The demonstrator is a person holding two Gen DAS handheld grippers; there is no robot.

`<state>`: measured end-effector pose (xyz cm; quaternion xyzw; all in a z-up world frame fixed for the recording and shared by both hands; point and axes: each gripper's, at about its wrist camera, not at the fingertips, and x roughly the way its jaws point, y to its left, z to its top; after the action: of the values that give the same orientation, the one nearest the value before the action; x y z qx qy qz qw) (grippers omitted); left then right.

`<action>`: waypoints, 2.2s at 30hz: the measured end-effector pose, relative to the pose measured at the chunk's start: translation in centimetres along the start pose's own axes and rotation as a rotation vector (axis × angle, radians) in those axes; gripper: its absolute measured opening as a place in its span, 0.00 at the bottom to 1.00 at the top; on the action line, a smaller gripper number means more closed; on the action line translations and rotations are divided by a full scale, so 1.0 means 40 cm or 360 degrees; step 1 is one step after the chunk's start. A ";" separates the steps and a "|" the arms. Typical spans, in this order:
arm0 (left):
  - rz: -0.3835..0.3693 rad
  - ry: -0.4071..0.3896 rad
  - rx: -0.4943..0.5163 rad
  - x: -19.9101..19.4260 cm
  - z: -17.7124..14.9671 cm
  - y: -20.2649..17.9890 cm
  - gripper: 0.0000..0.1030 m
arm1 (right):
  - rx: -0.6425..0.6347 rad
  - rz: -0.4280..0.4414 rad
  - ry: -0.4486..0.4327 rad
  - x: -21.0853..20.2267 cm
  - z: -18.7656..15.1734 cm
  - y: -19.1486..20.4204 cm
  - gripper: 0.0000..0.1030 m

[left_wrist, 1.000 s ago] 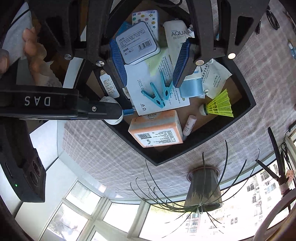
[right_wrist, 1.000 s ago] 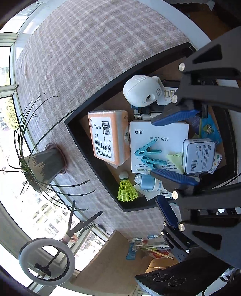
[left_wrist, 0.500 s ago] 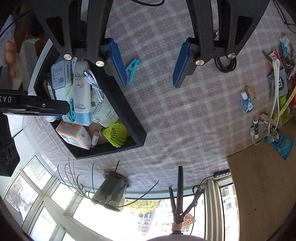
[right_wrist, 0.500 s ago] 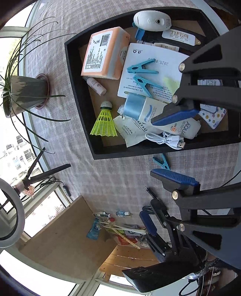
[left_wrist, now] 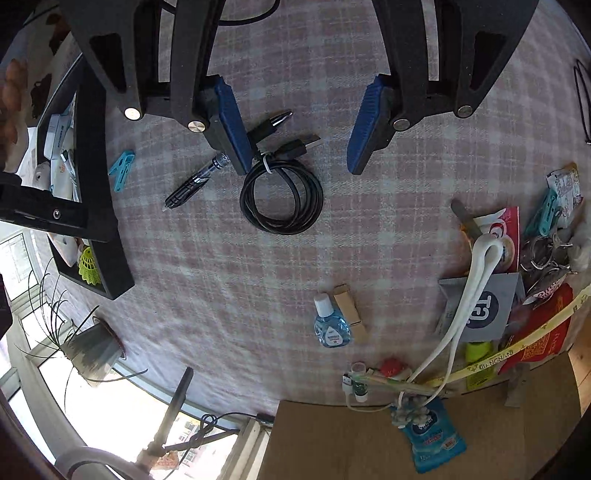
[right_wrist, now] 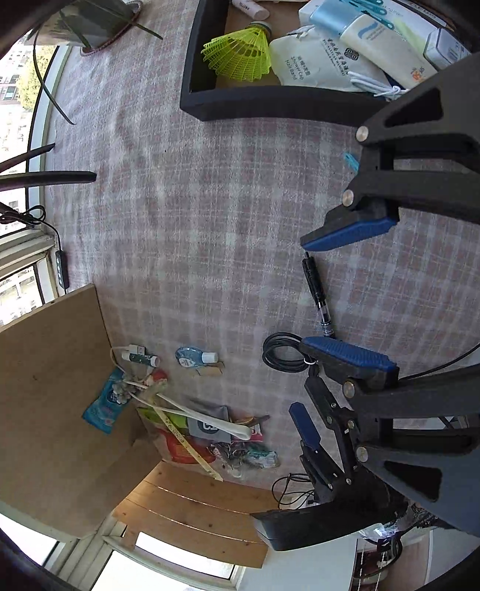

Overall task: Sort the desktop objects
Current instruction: 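Grasp the coiled black cable with the right gripper, then lift the black cable into the black tray and open the right gripper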

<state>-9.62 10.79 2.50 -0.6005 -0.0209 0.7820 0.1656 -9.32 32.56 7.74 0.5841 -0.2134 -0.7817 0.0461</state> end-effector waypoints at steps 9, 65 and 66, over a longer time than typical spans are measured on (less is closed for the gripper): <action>-0.0059 0.0020 0.0014 0.045 0.002 -0.009 0.55 | -0.0041 0.0016 0.0234 0.190 0.029 0.084 0.40; -0.0268 0.0041 0.0065 0.080 0.004 -0.071 0.50 | 0.0204 0.0309 0.0320 0.276 0.023 0.036 0.29; -0.0272 0.0041 0.0063 0.078 0.007 -0.074 0.49 | 0.0208 0.0313 0.0311 0.273 0.022 0.034 0.26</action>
<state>-9.89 14.51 0.36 -0.6032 -0.0544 0.7575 0.2437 -13.81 28.07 -1.30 0.6354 -0.3145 -0.6974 0.1050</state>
